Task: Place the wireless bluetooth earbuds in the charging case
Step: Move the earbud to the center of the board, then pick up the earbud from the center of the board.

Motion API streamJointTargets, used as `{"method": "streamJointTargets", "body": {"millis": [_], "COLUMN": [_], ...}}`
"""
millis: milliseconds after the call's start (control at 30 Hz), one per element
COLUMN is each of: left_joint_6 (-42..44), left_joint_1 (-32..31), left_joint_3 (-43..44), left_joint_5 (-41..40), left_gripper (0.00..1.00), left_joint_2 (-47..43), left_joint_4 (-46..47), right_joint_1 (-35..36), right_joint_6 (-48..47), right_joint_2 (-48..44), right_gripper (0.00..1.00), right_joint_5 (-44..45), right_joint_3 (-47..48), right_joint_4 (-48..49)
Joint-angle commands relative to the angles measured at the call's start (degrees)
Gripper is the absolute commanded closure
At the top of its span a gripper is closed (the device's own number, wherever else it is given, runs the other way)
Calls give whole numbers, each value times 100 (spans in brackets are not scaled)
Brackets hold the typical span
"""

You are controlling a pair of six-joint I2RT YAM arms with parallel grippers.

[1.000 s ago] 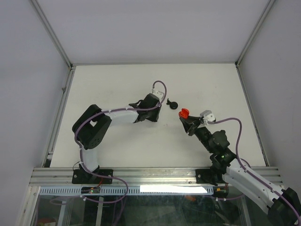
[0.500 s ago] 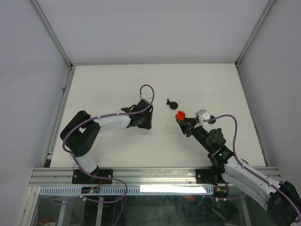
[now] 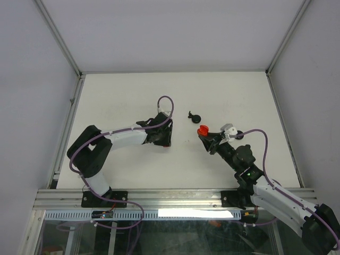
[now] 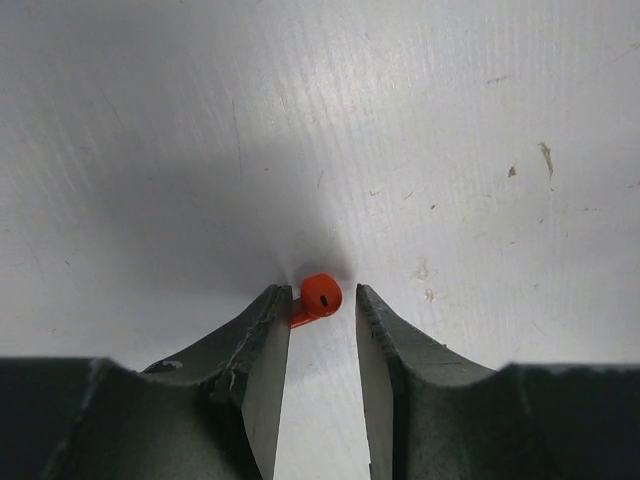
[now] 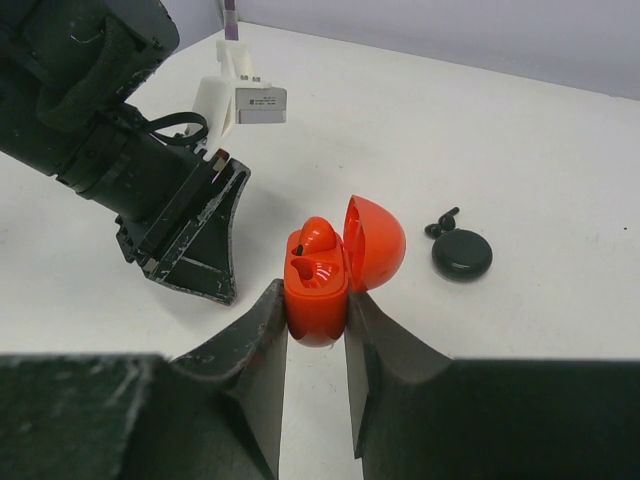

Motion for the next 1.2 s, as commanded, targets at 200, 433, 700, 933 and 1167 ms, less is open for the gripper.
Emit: {"method": "streamJointTargets", "body": {"millis": [200,433,700,933,1167], "left_joint_6": [-149,-65,182,344,419], "left_joint_1": [-107,-133,-159,-207,-296], "left_joint_3": [-55,125,613,911,1119], "left_joint_5": [297,-153,-450,-535,-612], "left_gripper": [67,70,71,71,72], "left_joint_2": [-368,-454,-74,218,449], "left_joint_4": [-407,-610,-763,-939,-1195], "right_joint_1": [-10,-13,-11,-13,-15], "right_joint_6": [79,75,110,93,93], "right_joint_2": [25,47,176,158,178], "right_gripper": [100,100,100,100,100], "right_joint_5": [-103,-157,-237,-204,-195], "right_joint_3": [84,107,130,136,136], "right_joint_4": [537,531,527,456,443]}}
